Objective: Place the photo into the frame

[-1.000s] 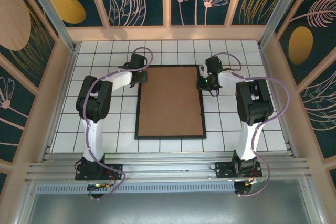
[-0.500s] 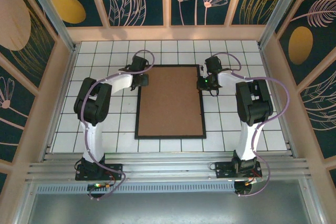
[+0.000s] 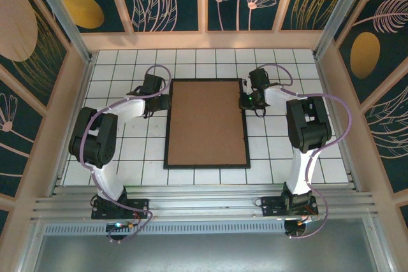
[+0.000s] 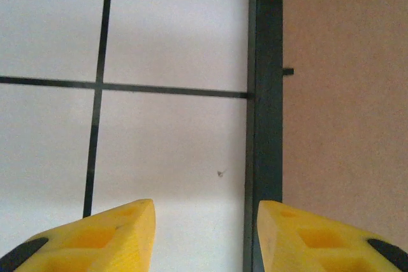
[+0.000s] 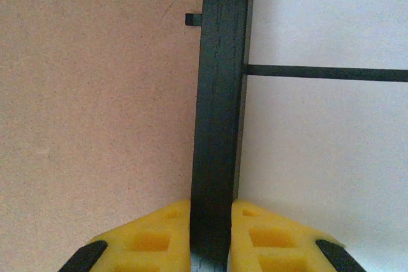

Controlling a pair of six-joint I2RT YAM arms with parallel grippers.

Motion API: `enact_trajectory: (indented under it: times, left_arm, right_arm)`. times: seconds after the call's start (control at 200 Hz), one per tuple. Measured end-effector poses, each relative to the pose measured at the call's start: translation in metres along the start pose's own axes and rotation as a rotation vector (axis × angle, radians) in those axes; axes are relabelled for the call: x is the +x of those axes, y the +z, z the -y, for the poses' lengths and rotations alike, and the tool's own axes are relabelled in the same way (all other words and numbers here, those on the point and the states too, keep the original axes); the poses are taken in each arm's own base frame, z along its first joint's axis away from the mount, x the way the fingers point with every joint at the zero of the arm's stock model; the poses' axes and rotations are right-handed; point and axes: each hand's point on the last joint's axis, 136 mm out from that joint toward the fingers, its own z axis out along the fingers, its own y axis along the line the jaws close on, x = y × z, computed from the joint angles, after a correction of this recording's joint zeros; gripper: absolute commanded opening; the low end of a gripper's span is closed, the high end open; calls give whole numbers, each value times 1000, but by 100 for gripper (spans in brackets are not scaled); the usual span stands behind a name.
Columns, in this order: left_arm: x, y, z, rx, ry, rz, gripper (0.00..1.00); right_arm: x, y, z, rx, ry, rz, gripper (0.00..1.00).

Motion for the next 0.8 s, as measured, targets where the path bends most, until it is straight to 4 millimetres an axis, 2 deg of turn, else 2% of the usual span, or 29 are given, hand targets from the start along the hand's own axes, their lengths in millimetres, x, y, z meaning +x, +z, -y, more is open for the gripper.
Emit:
enact_trajectory:
  times: [0.275, 0.801]
  left_arm:
    - [29, 4, 5, 54, -3, -84, 38]
    - [52, -4, 8, 106, -24, -133, 36]
  right_arm:
    - [0, 0, 0, 0, 0, 0, 17]
    - [0, 0, 0, 0, 0, 0, 17]
